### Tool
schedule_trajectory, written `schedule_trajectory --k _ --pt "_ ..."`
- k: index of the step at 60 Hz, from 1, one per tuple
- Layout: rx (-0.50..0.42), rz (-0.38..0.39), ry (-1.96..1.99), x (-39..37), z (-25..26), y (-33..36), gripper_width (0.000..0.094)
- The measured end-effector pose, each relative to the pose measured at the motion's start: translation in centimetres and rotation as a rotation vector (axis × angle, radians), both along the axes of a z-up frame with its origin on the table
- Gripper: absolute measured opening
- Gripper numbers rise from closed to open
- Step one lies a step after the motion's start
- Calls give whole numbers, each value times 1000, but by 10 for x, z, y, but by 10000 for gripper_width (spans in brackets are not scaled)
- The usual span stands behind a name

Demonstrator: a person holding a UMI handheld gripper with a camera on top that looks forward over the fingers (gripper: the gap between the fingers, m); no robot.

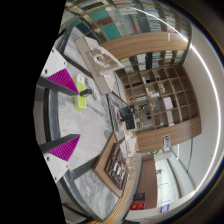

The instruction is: Unplug charger

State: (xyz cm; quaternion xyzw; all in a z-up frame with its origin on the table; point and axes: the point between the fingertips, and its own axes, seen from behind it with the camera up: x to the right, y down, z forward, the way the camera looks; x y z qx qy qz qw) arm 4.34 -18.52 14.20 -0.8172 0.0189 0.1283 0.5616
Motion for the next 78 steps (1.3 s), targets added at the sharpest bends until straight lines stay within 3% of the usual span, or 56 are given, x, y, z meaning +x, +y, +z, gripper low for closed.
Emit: schedule_trajectory --k 15,28,38,46,51,56,62,73,78 --pt "-87 90 -82 -35 -42 25 805" --pt "-60 178 -153 -107 -52 82 806" --pt "-54 198 -187 -154 -74 138 805" --pt "-29 159 -237 -168 -94 188 750" --pt "-51 130 -261 -164 -115 209 630" --pt "-37 84 -318 -151 -116 222 139" --pt "-47 66 -272 -151 -116 221 66" --pt "-50 60 -289 -149 -111 221 24" --pt "150 12 -287 -141 -26 223 24"
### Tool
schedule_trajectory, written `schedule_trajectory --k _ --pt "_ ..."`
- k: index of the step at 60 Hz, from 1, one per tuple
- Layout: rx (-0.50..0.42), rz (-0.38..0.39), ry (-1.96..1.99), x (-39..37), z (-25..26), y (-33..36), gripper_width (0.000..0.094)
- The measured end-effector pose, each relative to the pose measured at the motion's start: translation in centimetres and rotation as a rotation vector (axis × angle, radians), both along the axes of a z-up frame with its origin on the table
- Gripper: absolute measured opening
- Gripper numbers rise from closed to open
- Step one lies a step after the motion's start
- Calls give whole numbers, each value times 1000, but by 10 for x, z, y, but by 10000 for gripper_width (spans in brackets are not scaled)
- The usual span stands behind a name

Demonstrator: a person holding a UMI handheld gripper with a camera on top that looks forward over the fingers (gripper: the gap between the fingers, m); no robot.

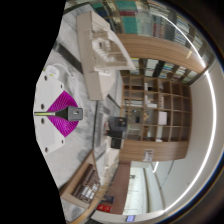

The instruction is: Unplug charger

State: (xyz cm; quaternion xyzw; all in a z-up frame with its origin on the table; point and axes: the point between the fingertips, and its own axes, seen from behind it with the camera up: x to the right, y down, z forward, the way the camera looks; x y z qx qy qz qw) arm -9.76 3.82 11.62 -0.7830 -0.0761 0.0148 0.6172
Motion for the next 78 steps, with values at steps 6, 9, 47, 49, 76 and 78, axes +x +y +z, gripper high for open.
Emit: schedule_trajectory --k 6,9,47,49,76,78 --pt "89 5 38 9 78 -1 24" --pt "114 -2 41 22 98 -1 24" --pt "-394 -5 -9 112 -126 -20 350" --pt "-405 -3 -8 113 -127 -22 424" --pt "-272 53 -19 113 -22 -122 801" --pt "-253 54 -29 111 -15 -132 800"
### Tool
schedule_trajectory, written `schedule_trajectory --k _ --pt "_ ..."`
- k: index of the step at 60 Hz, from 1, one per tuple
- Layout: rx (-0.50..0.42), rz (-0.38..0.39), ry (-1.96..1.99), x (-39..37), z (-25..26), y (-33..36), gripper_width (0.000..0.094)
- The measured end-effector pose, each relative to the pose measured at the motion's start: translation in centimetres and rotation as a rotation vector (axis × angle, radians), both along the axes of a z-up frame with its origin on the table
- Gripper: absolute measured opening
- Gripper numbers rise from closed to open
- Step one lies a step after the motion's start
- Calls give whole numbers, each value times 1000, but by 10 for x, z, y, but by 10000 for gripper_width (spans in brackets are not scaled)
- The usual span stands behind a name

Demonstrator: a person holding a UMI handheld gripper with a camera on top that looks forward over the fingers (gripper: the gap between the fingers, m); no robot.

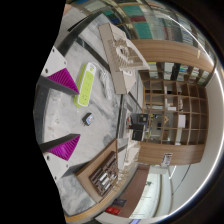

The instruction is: Unplug charger

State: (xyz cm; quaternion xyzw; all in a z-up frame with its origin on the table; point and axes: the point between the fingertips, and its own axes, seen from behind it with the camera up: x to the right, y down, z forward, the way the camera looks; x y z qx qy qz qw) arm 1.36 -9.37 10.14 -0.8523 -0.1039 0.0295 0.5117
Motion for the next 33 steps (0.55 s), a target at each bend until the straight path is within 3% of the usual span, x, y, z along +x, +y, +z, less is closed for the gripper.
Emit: schedule_trajectory --k 9,19,33 --pt "70 21 -4 -19 23 -36 800" --pt "80 37 -56 -26 20 -51 795" --pt "12 42 89 -29 5 -54 796"
